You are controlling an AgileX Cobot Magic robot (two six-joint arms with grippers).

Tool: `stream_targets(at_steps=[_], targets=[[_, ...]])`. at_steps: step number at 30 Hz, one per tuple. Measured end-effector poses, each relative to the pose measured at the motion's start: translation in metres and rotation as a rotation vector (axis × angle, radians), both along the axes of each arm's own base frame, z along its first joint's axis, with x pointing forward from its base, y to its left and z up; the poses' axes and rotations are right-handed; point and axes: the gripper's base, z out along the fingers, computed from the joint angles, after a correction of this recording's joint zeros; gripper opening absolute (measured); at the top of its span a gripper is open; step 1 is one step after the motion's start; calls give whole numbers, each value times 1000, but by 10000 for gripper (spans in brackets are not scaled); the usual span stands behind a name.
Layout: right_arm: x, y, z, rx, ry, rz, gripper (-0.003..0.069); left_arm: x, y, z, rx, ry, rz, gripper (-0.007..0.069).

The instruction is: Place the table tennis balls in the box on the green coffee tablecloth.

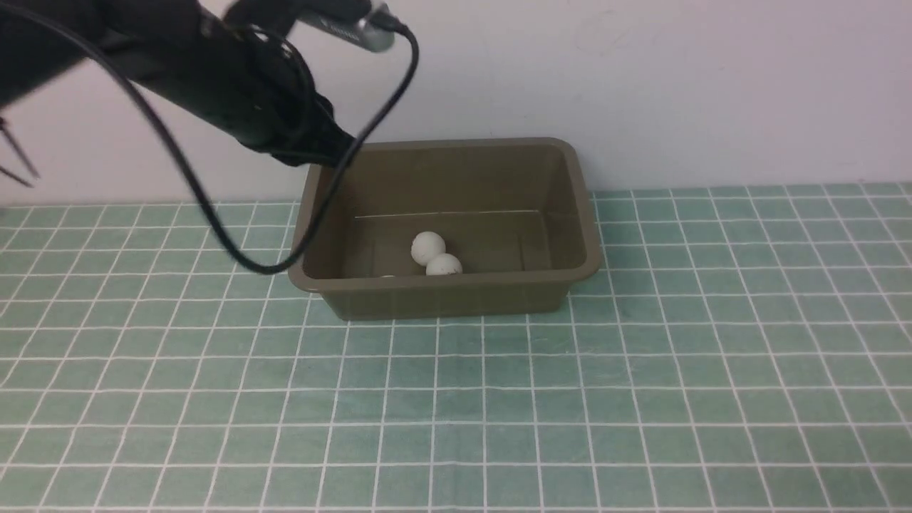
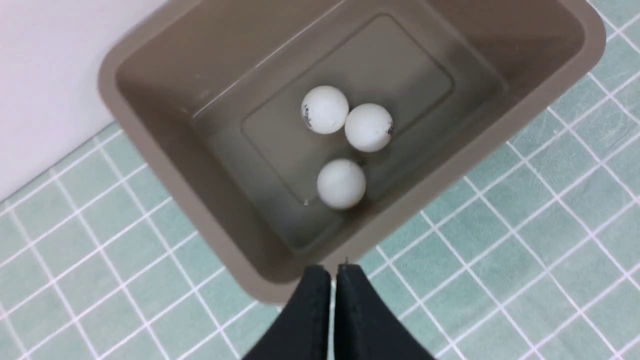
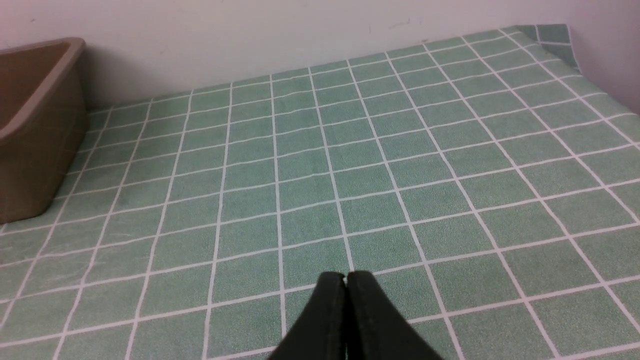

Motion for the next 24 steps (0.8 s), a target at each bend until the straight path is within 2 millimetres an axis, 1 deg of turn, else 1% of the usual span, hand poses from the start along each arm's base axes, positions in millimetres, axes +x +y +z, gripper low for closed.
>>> stream_targets(at_steps=[2,5,6,7,9,11,13,14,17,20,21,24], targets=[[0,0,0,0,0,0,-10,-7,2,4,0,-13,8,-4],[0,0,0,0,0,0,-10,-21,6,3,-13,-58,30,-4],[0,0,0,0,0,0,-10,-23,7,-1,-13,-58,34,-4],[0,0,0,0,0,0,-10,-25,8,0,-18,-80,41,-4],[0,0,0,0,0,0,-10,-30,10,-7,-23,-104,56,-4],[0,0,0,0,0,0,-10,-38,13,-17,-30,-137,76,-4],[0,0,0,0,0,0,-10,-48,17,-31,-35,-169,100,-4],[0,0,0,0,0,0,-10,-60,21,-47,-33,-179,118,-4],[0,0,0,0,0,0,-10,-76,27,-69,-31,-204,145,-4],[0,0,0,0,0,0,-10,-90,32,-82,-32,-241,166,-4],[0,0,0,0,0,0,-10,-98,35,-92,-31,-253,179,-4],[0,0,0,0,3,0,-10,-115,41,-107,-47,-295,213,-4]])
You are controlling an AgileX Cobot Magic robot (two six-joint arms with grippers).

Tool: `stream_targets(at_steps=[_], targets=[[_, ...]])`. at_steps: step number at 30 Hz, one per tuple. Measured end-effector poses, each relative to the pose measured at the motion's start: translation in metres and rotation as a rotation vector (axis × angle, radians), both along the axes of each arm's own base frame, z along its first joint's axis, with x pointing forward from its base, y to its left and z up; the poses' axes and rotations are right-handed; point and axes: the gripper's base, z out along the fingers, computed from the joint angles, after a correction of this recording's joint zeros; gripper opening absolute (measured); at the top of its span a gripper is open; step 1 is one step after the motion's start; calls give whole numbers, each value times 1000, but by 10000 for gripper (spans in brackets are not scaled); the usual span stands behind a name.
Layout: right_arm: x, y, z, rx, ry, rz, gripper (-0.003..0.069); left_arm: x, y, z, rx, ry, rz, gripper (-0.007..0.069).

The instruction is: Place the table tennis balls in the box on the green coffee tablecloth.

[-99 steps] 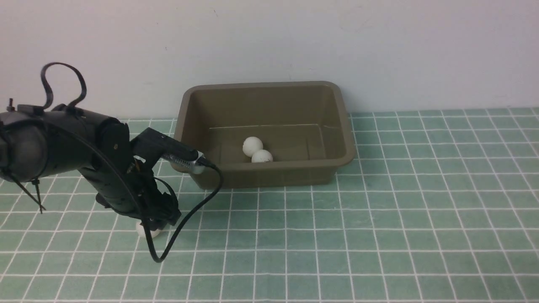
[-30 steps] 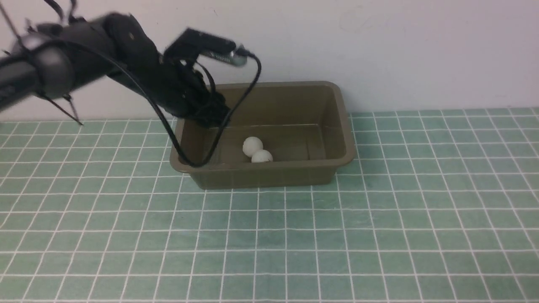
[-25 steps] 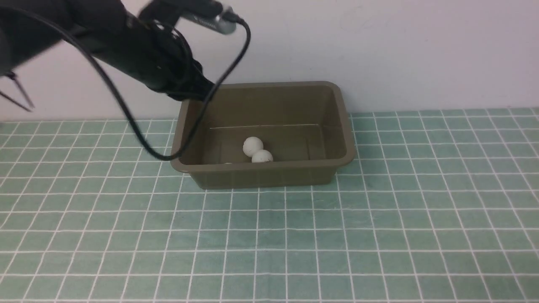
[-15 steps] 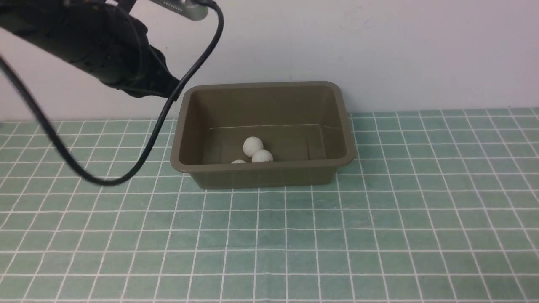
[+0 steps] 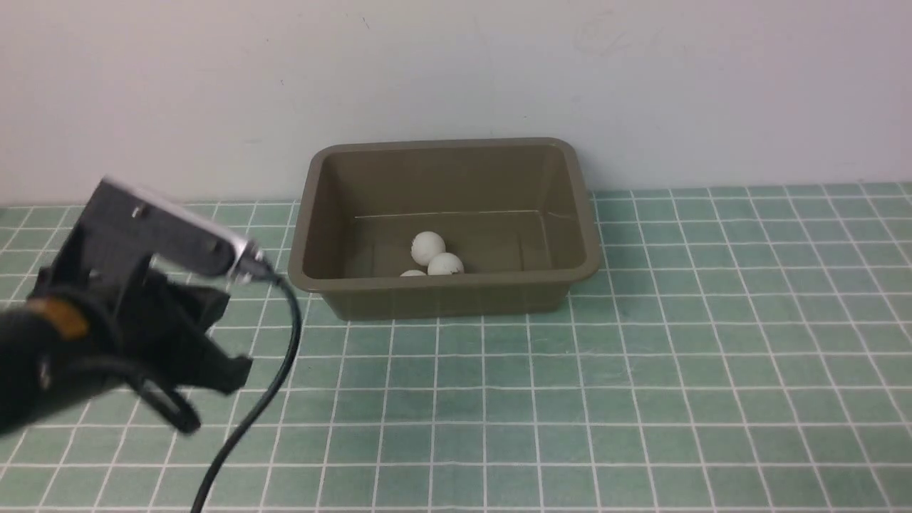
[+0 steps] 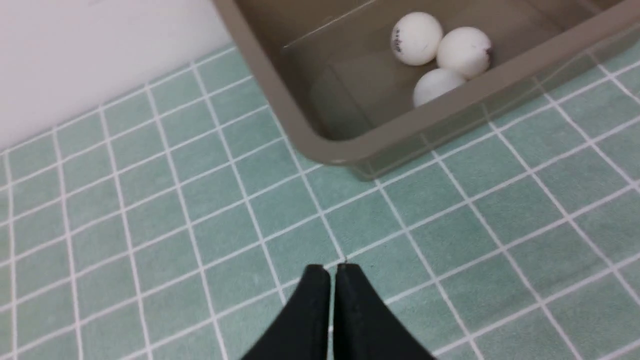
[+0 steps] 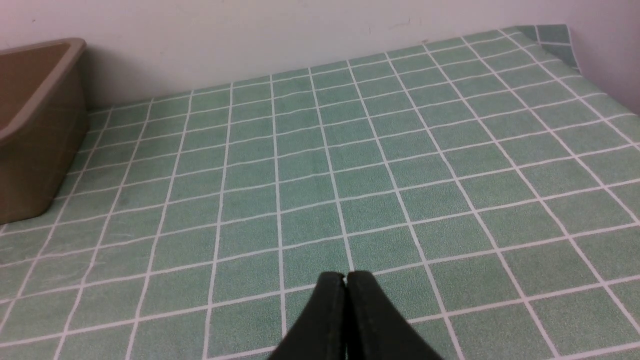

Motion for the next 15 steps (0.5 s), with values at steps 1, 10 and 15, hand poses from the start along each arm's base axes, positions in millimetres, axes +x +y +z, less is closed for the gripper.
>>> stream_targets(at_steps=[1,10,15], targets=[[0,0,0,0,0,0,-10,-7,3,-8,-9,-18,18,-4],[0,0,0,0,0,0,-10,-46,19,-37,-131,-123,164,0],[0,0,0,0,0,0,-10,-57,22,-50,-154,-90,191,8]])
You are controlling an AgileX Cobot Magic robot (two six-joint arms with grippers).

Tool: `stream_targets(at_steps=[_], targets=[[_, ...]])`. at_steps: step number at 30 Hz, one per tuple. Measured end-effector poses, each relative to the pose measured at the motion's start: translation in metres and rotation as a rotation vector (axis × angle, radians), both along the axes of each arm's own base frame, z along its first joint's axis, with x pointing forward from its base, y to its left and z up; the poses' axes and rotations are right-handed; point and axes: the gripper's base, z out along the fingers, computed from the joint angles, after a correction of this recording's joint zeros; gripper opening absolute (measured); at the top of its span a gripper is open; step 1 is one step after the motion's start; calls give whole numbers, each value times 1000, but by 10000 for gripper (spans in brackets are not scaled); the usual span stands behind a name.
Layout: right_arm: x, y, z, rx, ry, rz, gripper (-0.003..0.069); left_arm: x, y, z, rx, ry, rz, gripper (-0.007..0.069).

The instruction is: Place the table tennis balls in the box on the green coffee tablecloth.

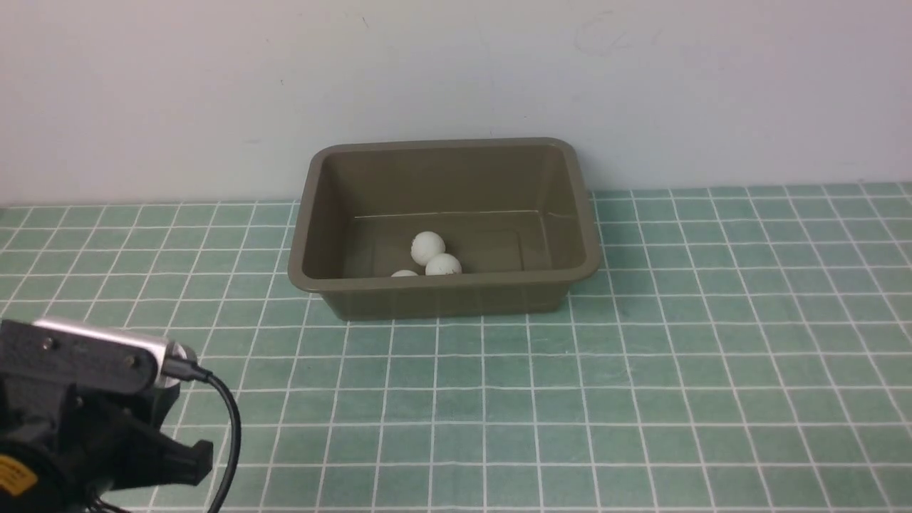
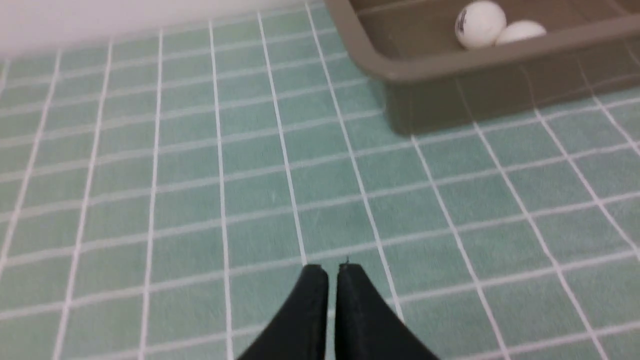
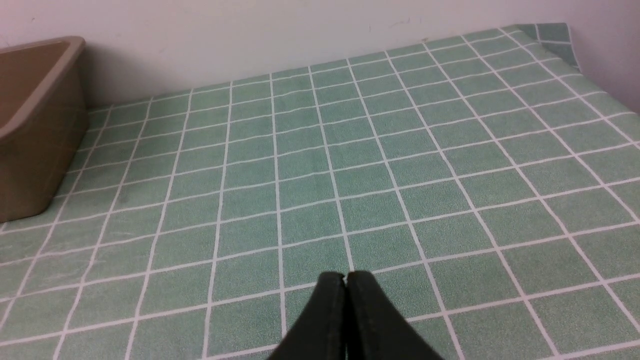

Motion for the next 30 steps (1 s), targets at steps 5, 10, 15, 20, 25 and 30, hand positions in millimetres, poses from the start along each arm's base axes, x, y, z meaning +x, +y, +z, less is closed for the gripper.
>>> stream_targets(at_steps=[5,10,15,20,25,30], targets=[[0,0,0,-2,0,1,-10,-10,1,-17,-42,100,17,9],[0,0,0,-4,1,1,-10,-16,-1,-25,-43,196,-8,9],[0,0,0,-4,2,1,-10,-23,-2,-25,-50,236,-29,9],[0,0,0,-4,2,1,-10,-44,4,-5,-90,140,-34,9],[0,0,0,-4,2,1,-10,-68,12,17,-121,-29,-9,9],[0,0,0,-4,2,1,-10,-85,23,30,-128,-186,92,9]])
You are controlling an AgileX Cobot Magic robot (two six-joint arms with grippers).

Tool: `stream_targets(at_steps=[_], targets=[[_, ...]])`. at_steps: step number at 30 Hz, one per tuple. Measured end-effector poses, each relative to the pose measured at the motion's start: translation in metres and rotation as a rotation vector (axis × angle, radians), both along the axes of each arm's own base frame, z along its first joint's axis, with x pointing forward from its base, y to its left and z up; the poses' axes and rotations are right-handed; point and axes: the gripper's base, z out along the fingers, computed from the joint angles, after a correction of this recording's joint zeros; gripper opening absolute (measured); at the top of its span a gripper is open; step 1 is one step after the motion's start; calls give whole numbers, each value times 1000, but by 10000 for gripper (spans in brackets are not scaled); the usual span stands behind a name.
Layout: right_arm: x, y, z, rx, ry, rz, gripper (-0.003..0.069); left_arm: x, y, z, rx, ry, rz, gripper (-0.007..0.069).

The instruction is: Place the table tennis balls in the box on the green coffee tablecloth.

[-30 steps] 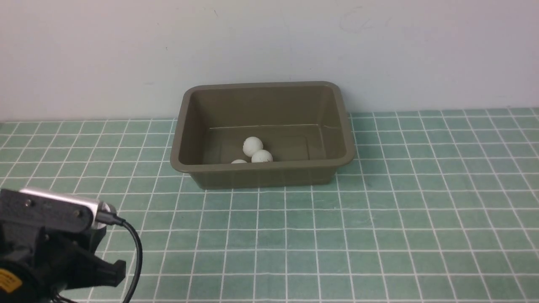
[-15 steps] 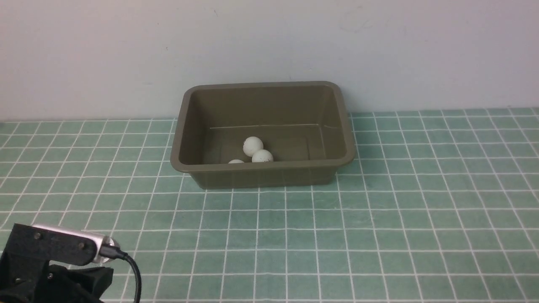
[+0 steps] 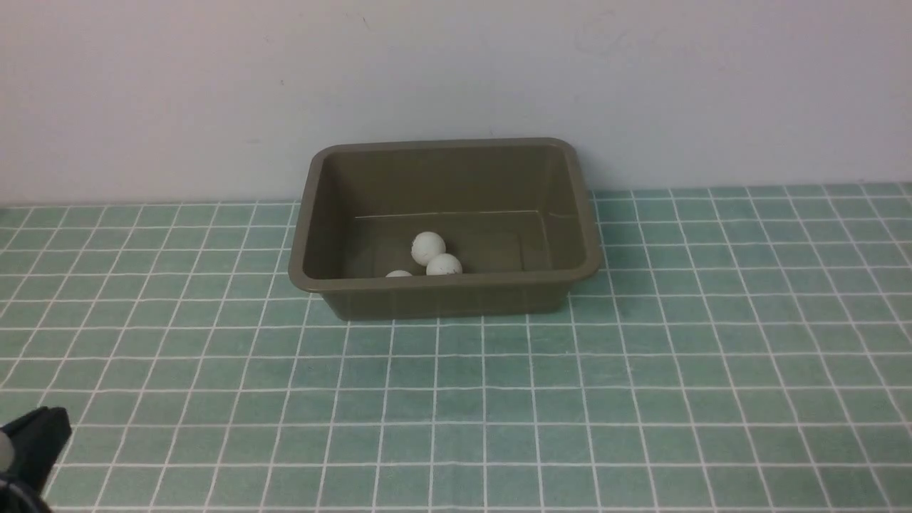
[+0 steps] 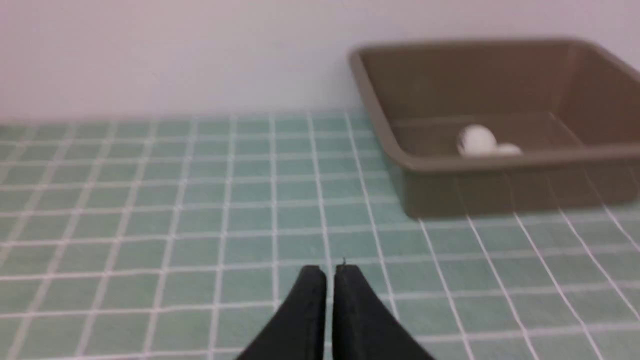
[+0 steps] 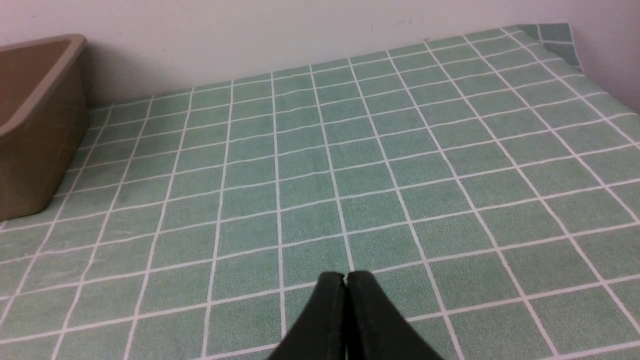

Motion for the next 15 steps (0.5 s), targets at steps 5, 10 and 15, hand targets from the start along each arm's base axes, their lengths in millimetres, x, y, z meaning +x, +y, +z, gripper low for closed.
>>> stream_targets(at_steps=[5,10,15], targets=[[0,0,0,0,1,0,-10,-14,7,8,5,-115,97,9],[0,0,0,0,1,0,-10,-16,7,9,7,-132,107,9],[0,0,0,0,2,0,-10,-19,7,8,8,-147,107,9]])
